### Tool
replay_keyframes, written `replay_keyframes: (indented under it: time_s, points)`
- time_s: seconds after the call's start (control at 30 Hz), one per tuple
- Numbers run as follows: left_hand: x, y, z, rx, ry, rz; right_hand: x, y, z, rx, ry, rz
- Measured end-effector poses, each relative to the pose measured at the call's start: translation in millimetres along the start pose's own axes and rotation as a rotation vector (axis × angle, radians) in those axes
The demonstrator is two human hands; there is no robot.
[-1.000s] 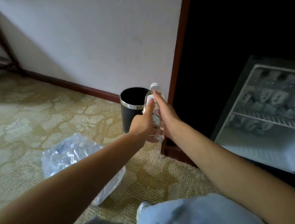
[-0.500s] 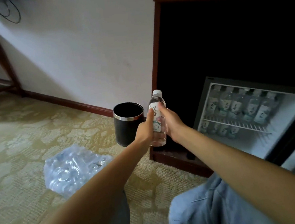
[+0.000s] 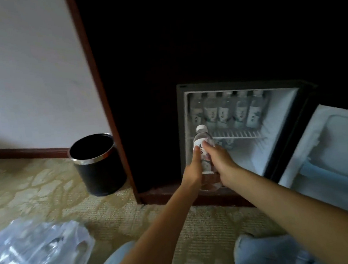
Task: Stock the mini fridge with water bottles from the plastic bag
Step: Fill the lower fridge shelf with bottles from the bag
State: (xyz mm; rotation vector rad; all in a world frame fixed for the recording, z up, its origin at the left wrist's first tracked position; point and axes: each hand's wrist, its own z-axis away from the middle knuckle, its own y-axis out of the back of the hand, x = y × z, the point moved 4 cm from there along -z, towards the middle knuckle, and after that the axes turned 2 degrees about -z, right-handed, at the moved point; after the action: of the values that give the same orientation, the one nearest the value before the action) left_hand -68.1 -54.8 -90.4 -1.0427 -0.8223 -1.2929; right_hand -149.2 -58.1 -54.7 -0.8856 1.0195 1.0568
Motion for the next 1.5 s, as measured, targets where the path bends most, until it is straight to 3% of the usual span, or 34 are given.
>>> replay_keyframes:
  time_s: [0.17,0.37,0.73,0.87,1.03,1.23,1.37,1.5]
  points:
    - [-18.5,-81.0,-12.3,-0.203,0.051,-0.016,-9.5,85.4,-19.0,0.085,-0.005,0.047]
    - [-60.6,-110.8,-11.4,-0.321,0.194,-0.177,12.6,142.9,-27.6,0.059,-0.231,0.108]
    - [-6.3,-100.5,-8.7,-0.34,0.211,-0.162,-22.6,116.2,-34.6,-0.177,-0.21,0.039]
    - [6.7,-84.6,3.4,-0.482,0.291,-0.352,-14.1,104.1,-36.4,-0.266,-0.264,0.028]
    - [-18.5,-55.3,-4.6,-0.643,0.417,-0.515,11.7,97.6,-39.5,-0.389,-0.361,0.301]
    - [-61.8,-38.2,-26.8,-0.724,0.33,-0.777,50.9,106.4,-52.6,-0.466,-0.507,0.388]
    - [-73.9,-46.4,-44.7,-0.706,0.287,-0.815,66.0,118.7,-71.4,-0.486,-0.475,0.394]
    - [-76.1,-63.8,-62.6,-0.739,0.176,-0.866,73.3,134.5,-84.9,-0.398,-0.389,0.296]
